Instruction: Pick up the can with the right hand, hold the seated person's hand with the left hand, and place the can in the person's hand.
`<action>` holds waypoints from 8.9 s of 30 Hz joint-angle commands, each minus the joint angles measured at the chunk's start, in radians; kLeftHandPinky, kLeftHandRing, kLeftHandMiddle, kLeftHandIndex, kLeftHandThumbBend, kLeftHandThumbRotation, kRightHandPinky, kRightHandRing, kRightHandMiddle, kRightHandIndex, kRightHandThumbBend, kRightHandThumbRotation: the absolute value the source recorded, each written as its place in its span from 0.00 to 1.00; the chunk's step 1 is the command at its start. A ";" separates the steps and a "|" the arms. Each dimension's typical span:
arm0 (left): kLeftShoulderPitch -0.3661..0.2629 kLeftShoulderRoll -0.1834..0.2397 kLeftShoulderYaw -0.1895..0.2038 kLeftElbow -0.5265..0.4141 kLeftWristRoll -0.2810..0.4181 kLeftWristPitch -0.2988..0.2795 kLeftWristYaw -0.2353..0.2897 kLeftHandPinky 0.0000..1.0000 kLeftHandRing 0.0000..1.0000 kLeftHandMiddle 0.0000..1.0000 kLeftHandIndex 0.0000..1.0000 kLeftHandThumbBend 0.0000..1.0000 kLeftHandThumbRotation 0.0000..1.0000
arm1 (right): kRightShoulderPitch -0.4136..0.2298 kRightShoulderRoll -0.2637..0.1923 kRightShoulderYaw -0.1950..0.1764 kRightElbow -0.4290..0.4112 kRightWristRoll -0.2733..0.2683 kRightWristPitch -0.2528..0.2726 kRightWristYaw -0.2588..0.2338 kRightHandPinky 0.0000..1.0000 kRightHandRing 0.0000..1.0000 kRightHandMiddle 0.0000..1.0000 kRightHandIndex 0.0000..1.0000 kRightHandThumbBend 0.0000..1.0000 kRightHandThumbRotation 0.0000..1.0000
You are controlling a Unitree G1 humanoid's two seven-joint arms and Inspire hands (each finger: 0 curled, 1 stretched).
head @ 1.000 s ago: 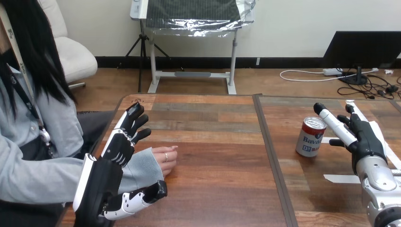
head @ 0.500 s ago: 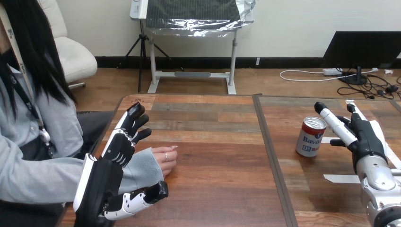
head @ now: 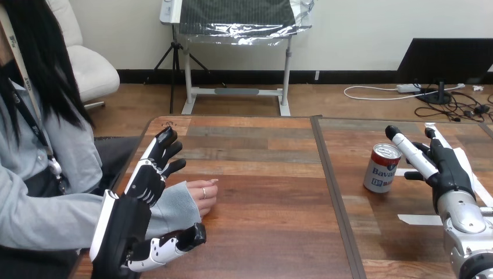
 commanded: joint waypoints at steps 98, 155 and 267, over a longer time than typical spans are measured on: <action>0.013 0.027 -0.004 -0.070 0.063 -0.018 0.074 0.82 0.91 0.94 0.93 1.00 0.55 | -0.131 0.027 0.033 -0.004 -0.033 0.024 -0.009 0.49 0.65 0.74 1.00 1.00 0.67; 0.004 0.015 -0.007 -0.058 0.085 -0.032 0.098 0.81 0.90 0.94 0.93 1.00 0.57 | -0.113 0.051 0.020 -0.007 -0.009 0.001 0.053 0.91 0.96 0.99 1.00 1.00 0.64; 0.006 0.020 -0.046 -0.053 0.000 -0.048 0.036 0.83 0.92 0.94 0.93 1.00 0.55 | -0.009 0.106 0.107 -0.010 -0.077 -0.059 0.007 0.11 0.11 0.19 1.00 1.00 0.64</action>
